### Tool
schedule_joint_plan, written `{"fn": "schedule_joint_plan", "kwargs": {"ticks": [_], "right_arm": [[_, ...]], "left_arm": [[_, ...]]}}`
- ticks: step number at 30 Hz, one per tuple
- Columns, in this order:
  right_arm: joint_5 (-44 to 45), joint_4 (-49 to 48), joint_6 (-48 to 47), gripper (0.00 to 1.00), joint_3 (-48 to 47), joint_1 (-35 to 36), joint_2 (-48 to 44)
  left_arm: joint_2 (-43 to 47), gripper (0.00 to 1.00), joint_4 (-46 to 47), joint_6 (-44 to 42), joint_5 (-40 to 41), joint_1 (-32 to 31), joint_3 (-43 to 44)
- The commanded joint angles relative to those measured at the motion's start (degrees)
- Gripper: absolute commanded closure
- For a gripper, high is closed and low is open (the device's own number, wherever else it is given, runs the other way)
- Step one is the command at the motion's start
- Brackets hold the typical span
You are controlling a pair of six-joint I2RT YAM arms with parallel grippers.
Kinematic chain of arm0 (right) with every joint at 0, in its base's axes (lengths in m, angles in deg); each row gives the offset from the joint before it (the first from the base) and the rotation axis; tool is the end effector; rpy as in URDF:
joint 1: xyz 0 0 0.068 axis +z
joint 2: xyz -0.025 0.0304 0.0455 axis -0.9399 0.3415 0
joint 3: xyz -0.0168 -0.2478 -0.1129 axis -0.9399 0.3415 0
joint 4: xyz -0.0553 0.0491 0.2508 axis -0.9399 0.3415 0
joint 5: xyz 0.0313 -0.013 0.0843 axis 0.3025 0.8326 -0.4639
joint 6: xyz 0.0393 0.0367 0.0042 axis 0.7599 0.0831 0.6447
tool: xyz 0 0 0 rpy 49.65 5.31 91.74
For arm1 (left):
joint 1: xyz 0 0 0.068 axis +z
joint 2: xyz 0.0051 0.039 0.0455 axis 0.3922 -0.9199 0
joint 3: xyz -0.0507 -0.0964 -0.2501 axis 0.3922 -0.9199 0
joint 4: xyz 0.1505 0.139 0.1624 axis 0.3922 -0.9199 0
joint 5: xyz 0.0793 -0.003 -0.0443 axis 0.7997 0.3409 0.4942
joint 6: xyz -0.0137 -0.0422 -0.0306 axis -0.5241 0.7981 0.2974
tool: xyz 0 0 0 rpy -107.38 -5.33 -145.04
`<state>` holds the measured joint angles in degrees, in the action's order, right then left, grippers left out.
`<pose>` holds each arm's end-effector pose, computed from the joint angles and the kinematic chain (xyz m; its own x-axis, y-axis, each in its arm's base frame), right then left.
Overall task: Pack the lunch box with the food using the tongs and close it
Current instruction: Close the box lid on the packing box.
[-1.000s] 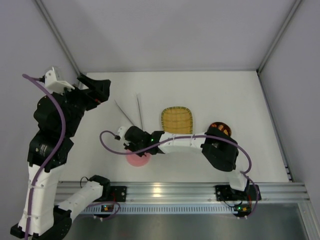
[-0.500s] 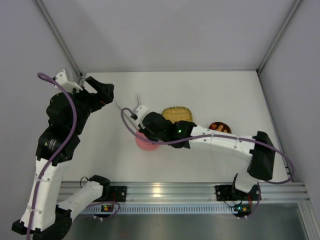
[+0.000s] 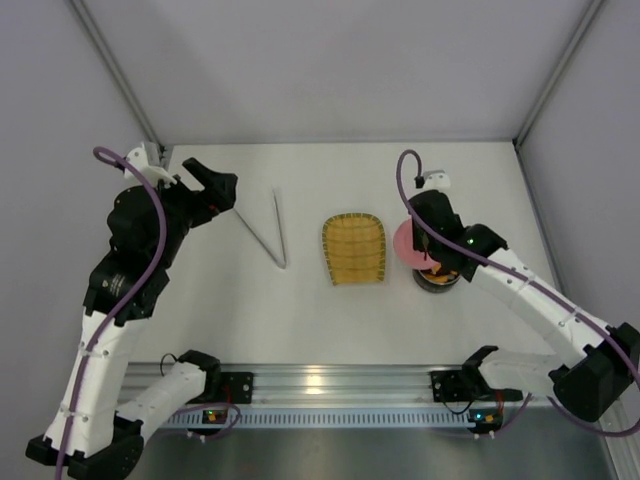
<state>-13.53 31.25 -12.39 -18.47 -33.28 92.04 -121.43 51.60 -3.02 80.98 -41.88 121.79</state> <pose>0.2040 0.1302 0.3299 -0.5842 -0.1012 -0.8053 -0.0475 0.9948 -0.0906 0.1445 -0.0419 0.4637 -0.1917 -0.5106 -0.8382 0.0375 0.8495 -0.5262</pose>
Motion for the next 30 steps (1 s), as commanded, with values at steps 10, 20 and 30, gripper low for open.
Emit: {"fn": "schedule_joint_plan", "kwargs": {"ticks": [10, 20, 30], "right_arm": [[-2.2, -1.0, 3.3, 1.00, 9.1, -10.1, -0.4], [-5.3, -4.9, 2.2, 1.00, 10.9, -14.5, 1.8], [-7.6, -8.1, 1.5, 1.00, 12.6, -16.1, 3.2]], "left_arm": [[-0.4, 0.02, 4.4, 0.7, -1.7, 0.3, -0.9], [-0.7, 0.02, 4.4, 0.8, -1.6, 0.2, -0.9], [-0.9, 0.02, 4.3, 0.6, -1.7, 0.2, -0.8]]}}
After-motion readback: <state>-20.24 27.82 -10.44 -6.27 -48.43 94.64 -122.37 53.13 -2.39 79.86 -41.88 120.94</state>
